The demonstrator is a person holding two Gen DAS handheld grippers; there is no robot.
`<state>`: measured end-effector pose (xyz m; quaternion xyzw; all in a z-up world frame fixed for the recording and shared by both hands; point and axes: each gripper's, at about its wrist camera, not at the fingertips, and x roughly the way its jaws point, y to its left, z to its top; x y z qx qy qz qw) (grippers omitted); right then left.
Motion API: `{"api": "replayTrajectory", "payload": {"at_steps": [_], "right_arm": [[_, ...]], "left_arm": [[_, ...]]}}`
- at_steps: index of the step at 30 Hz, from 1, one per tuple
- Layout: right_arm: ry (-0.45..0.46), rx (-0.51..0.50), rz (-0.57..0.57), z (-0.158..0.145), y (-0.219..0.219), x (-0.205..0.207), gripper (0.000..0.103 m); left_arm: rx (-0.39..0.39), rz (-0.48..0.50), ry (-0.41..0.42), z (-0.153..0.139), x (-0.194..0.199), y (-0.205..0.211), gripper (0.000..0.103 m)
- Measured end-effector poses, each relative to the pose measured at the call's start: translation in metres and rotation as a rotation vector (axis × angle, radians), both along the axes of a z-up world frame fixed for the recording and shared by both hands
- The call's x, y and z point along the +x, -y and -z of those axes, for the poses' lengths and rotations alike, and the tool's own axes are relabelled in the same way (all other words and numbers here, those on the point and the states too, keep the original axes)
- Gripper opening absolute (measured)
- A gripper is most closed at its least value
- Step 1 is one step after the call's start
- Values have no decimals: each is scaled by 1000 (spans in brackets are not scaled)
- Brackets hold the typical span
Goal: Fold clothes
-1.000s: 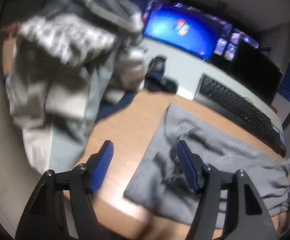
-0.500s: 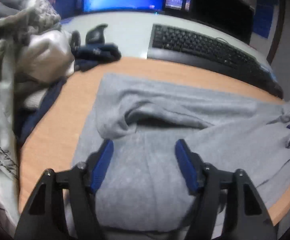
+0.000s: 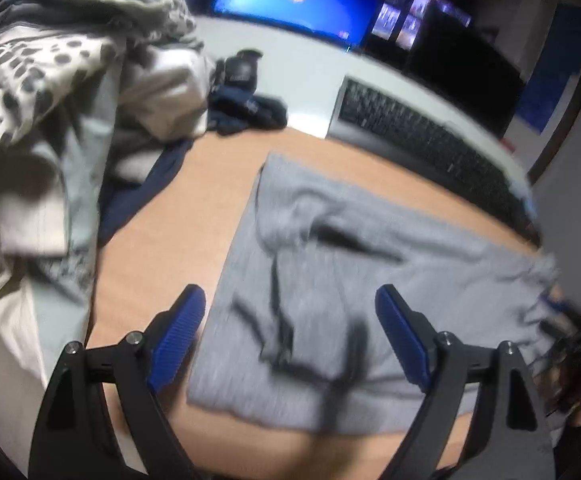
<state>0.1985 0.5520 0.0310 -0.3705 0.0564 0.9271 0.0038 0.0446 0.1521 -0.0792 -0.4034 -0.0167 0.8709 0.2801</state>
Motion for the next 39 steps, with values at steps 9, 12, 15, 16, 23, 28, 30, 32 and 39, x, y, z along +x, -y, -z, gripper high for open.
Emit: {"api": "replayTrajectory", "payload": {"at_steps": [9,12,15,16,23,28,30,32,39], "right_arm": [[14,164,-345,-55,65,-90,91],[68,218,-453,-60,90,-143,91],[134,174,-563,-62,108,-199,91],[151,170,-602,-61,117,-215,91],[299,214,-820,-25,176,-300,91],[370,297,-907,-2,196,-336,91],[414,296,-924,6,198,-348,91],[456,301,-929,18,199,-358,91],[483,292,-987,27,212,-359,12]], "left_arm": [[0,-123,86,24,16,16,88],[8,-146,93,26,16,13,89],[14,-163,93,27,16,11,88],[14,-167,91,27,17,10,88],[3,-156,81,25,24,-1,57],[-18,-157,79,24,24,-5,57],[-24,-155,78,24,23,-6,57],[-30,-154,77,24,23,-6,58],[-32,-166,63,25,23,-4,61]]}}
